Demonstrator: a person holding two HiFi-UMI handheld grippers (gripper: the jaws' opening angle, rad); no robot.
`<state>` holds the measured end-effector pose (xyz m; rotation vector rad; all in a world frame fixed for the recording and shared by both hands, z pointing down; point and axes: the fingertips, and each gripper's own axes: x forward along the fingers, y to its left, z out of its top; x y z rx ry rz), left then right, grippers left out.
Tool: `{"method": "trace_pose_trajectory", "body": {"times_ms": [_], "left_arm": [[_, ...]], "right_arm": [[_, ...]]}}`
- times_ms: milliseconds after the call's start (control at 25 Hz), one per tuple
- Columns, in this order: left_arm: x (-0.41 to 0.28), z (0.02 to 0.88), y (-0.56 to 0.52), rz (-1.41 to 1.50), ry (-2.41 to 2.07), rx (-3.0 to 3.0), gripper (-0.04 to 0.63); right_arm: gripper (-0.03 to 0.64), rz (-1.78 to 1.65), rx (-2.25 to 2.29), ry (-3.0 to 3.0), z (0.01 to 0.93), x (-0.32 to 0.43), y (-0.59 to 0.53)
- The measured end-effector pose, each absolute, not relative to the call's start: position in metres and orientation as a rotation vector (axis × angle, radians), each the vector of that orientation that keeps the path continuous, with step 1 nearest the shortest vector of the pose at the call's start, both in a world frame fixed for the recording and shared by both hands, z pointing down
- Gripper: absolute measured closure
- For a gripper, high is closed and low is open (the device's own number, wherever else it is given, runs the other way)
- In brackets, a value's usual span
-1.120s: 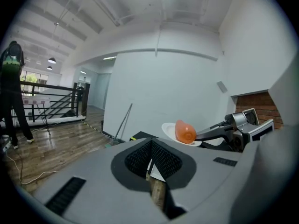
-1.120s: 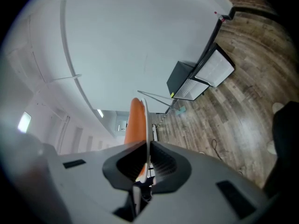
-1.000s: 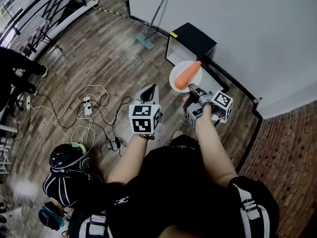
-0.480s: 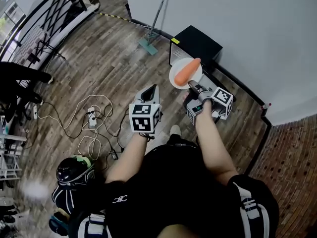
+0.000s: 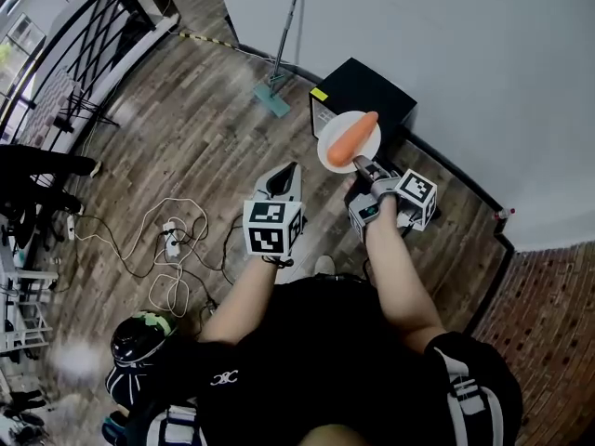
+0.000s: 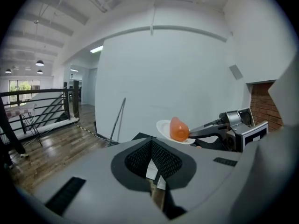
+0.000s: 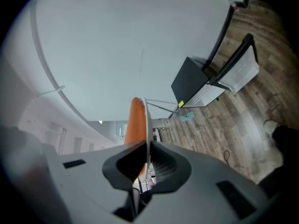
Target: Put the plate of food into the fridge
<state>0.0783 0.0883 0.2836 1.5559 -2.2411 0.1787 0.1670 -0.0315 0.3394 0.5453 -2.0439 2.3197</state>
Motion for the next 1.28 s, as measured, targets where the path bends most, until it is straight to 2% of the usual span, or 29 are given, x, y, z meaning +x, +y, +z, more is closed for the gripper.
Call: {"method": "trace_pose_trajectory", "body": {"times_ms": [840, 1280], "left_arm": [[0.033, 0.301, 0.024, 0.151, -2.175, 1.602, 0.597], [-0.062, 0.318, -0.017, 0.143, -2.056, 1.741, 0.597]], "right_arm": [[0.583, 2.301, 0.595, -2.058, 0.358, 0.131, -0.083], [0.583, 2.315, 0.833, -2.053, 0.378, 0.059, -0.111]]}}
